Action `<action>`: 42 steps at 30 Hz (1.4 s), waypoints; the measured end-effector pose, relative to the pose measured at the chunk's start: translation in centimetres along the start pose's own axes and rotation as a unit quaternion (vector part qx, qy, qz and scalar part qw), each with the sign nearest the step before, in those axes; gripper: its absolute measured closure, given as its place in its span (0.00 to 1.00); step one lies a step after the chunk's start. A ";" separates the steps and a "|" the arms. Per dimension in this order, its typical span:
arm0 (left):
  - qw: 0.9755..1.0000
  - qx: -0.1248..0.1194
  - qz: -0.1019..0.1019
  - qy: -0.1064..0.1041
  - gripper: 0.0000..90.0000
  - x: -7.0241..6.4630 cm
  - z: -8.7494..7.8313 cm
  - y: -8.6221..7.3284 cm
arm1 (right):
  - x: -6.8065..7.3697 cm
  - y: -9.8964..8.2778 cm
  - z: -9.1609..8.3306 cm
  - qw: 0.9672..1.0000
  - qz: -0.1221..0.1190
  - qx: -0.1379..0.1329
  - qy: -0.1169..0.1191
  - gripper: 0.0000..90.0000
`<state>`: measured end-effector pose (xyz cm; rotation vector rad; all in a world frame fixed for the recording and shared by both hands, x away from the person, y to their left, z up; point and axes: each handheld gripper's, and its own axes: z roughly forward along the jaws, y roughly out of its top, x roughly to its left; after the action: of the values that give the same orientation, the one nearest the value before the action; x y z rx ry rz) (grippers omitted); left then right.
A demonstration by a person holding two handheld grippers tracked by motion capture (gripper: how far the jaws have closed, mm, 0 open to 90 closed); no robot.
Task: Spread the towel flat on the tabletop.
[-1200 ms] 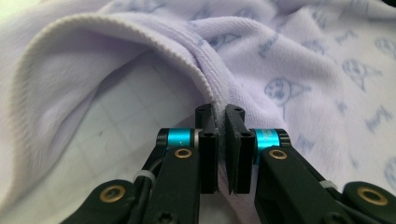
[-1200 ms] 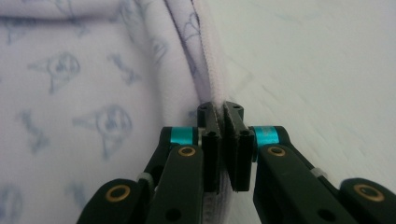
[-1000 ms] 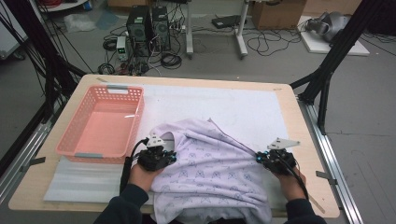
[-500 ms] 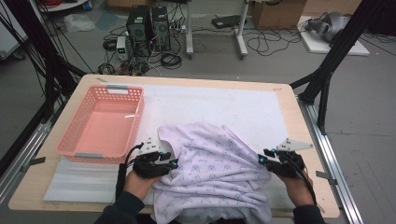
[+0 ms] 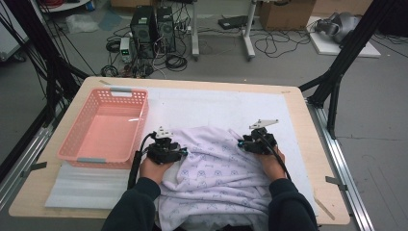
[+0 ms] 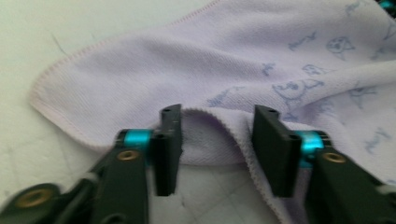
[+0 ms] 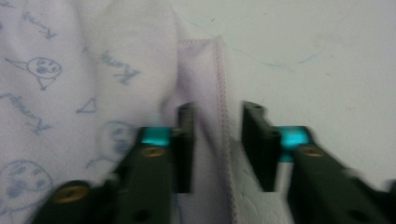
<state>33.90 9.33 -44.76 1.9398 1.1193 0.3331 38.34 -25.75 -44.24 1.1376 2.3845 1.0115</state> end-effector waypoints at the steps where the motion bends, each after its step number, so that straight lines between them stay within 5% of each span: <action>1: 1.000 0.003 0.009 0.001 0.69 -0.1 0.0 0.0 | -0.1 0.0 0.1 1.000 -0.003 -0.003 0.009 0.86; 2: 1.000 0.007 0.016 0.001 0.83 -0.2 -0.1 0.0 | -0.1 -0.1 -0.1 1.000 -0.002 -0.001 0.020 0.96; 4: 1.000 0.012 0.020 0.002 0.93 -0.2 -0.5 0.0 | 0.1 -0.2 -0.7 1.000 -0.018 0.010 -0.009 0.97; 10: 1.000 0.025 0.015 -0.009 0.94 -0.1 -2.1 -1.1 | -2.1 -2.5 -4.5 0.997 0.008 0.008 -0.071 0.97; 16: 0.998 0.036 0.001 -0.045 0.96 0.1 -3.6 -2.4 | -3.8 -5.9 -8.3 0.995 0.030 0.031 -0.092 0.97; 19: 0.998 0.037 0.007 -0.060 0.93 -0.1 -3.5 -1.9 | -4.2 -6.8 -9.0 0.995 0.049 0.035 -0.079 0.95; 21: 0.998 0.014 0.001 -0.056 0.77 -0.2 -3.3 -1.2 | -4.1 -6.7 -9.1 0.994 0.050 0.023 -0.090 0.80; 24: 0.999 -0.011 -0.001 -0.042 0.57 -0.2 -3.1 0.4 | -3.9 -6.1 -9.3 0.994 0.053 -0.013 -0.092 0.74; 29: 1.000 -0.026 0.009 -0.011 0.54 0.1 -1.6 2.6 | -3.8 -5.3 -9.2 0.992 0.055 -0.041 -0.108 0.65; 34: 1.000 0.005 0.005 0.017 0.53 0.8 2.6 3.8 | -4.5 -5.1 -8.4 0.992 0.064 -0.038 -0.104 0.62; 38: 0.999 0.018 0.014 0.027 0.56 1.0 3.8 3.4 | -5.5 -4.3 -6.8 0.994 0.071 -0.020 -0.078 0.57; 40: 0.998 0.021 0.042 0.040 0.75 0.9 3.8 3.4 | -5.9 -4.0 -5.5 0.995 0.073 0.000 -0.061 0.54; 42: 0.999 0.021 0.037 0.032 0.95 1.2 3.6 3.5 | -6.2 -3.9 -4.5 0.995 0.074 0.018 -0.061 0.64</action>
<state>38.75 7.54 -44.48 2.0232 1.1060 0.4171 37.70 -34.27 -44.01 1.3660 2.2591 0.9190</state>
